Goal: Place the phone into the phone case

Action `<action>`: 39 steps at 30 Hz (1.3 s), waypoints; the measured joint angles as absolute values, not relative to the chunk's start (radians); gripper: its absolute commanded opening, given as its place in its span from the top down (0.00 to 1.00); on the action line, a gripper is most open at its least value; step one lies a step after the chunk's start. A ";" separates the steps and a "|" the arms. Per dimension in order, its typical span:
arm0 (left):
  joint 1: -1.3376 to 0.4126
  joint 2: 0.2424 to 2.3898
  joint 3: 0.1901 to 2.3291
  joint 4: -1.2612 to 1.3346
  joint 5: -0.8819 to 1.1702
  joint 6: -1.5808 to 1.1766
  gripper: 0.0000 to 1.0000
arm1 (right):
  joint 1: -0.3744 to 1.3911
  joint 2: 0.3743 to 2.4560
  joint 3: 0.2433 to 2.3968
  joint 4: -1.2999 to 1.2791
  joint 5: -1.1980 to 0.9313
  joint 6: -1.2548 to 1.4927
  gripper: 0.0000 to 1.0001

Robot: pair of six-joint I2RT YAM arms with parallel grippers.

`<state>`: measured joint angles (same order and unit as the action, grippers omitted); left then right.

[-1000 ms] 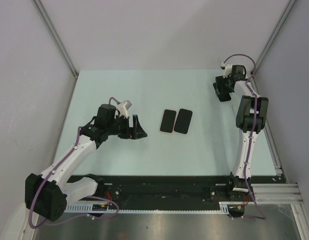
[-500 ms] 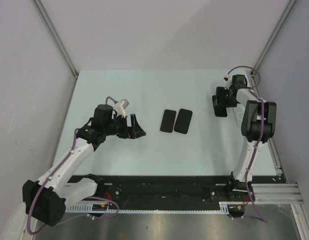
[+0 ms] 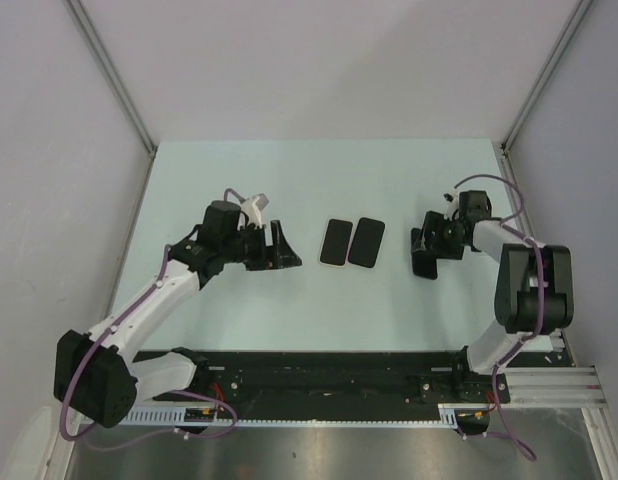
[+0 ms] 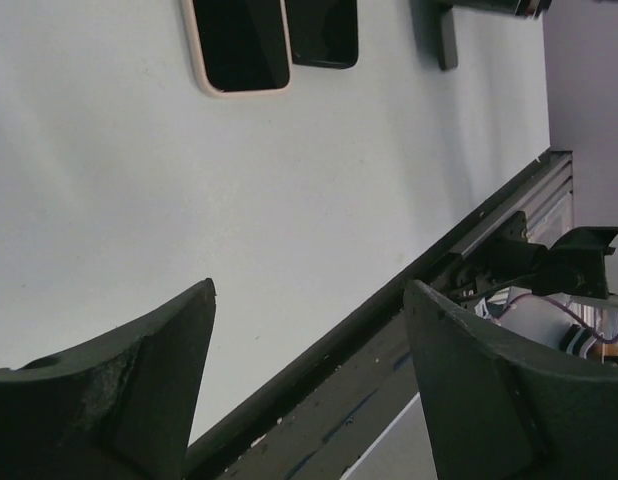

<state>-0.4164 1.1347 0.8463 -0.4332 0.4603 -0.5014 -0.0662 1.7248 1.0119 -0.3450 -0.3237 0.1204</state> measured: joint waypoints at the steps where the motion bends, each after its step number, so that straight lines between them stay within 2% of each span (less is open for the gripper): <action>1: -0.427 1.150 0.853 -0.420 0.464 -0.516 0.21 | -0.056 1.681 0.959 -0.332 -0.333 0.134 0.55; 8: -0.541 1.240 0.855 -0.263 0.480 -0.624 0.24 | 0.075 1.336 0.638 -0.278 -0.393 0.251 0.56; 16: -0.642 1.364 0.853 -0.097 0.474 -0.725 0.27 | 0.289 1.072 0.491 -0.139 -0.382 0.408 0.57; 27: -0.705 1.552 0.853 0.070 0.469 -0.788 0.40 | 0.510 1.057 0.439 0.009 -0.300 0.553 0.57; 35: -0.718 1.619 0.853 0.138 0.474 -0.813 0.41 | 0.533 1.056 0.439 0.036 -0.268 0.582 0.57; 39: -0.728 1.623 0.853 0.170 0.480 -0.821 0.38 | 0.533 1.056 0.439 0.036 -0.257 0.588 0.57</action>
<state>-0.7277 1.6234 0.8532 0.1699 0.4801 -0.8211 0.5331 1.0561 0.4389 0.0364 -0.2573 0.5877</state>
